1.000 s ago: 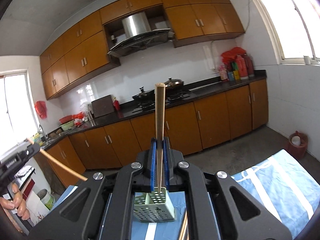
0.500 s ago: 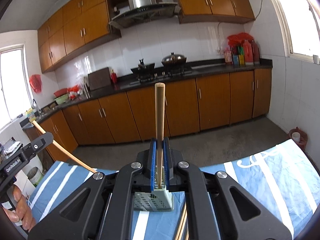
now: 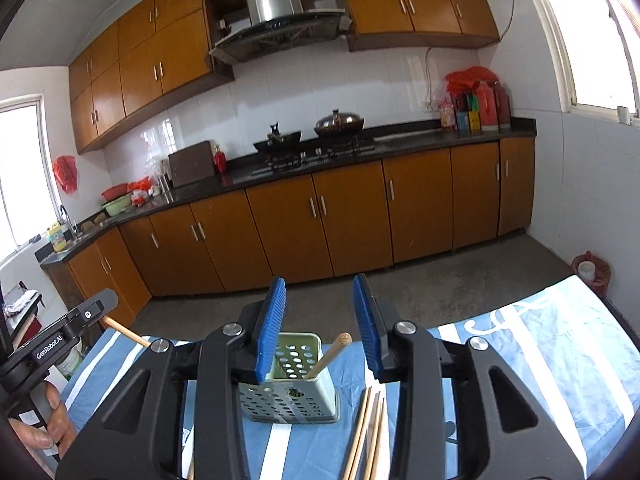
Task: Organize utensils
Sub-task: 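Open both grippers to drop the chopsticks into the green holder, then close the left gripper on a chopstick while the right gripper grasps another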
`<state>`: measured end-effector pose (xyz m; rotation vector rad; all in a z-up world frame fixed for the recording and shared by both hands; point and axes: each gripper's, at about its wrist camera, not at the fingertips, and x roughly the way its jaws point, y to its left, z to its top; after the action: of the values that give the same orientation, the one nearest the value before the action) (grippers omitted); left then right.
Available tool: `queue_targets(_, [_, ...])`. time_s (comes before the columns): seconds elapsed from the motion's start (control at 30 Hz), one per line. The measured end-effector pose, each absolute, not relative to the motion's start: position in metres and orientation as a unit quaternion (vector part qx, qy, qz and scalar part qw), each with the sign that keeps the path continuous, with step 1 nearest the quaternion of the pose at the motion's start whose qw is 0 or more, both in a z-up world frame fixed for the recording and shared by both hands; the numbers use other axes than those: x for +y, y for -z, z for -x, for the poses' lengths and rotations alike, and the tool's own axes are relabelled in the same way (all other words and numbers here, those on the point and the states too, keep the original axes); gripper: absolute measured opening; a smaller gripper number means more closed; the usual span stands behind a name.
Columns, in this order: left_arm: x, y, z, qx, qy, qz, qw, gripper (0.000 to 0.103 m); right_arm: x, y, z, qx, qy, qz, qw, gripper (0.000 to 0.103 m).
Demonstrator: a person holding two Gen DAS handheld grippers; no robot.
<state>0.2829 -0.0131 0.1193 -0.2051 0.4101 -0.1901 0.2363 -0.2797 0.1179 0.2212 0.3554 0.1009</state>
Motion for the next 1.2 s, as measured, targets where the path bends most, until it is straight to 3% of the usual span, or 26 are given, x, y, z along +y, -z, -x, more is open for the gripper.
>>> queue_targets(0.3, [0.027,-0.12,-0.232,0.201,0.07,0.115,0.97,0.033,-0.318,-0.101,-0.192,0.189,-0.011,-0.116,0.975,0.038])
queue_targets(0.5, [0.059,-0.055,-0.211,0.267,0.022,0.095,0.959,0.035,-0.334,-0.012,-0.19,0.307,0.01,-0.135,0.942,0.038])
queue_targets(0.7, [0.071,0.018,-0.208,0.356,0.004,0.099,0.929,0.035,-0.306,0.067,-0.204,0.41,-0.025,-0.14,0.901,0.025])
queue_targets(1.1, [0.055,0.049,-0.204,0.397,0.028,0.081,0.914,0.035,-0.27,0.095,-0.205,0.438,-0.025,-0.087,0.894,0.025])
queue_targets(1.2, [0.05,0.052,-0.204,0.401,0.033,0.081,0.912,0.035,-0.276,0.097,-0.204,0.441,-0.009,-0.071,0.895,0.02])
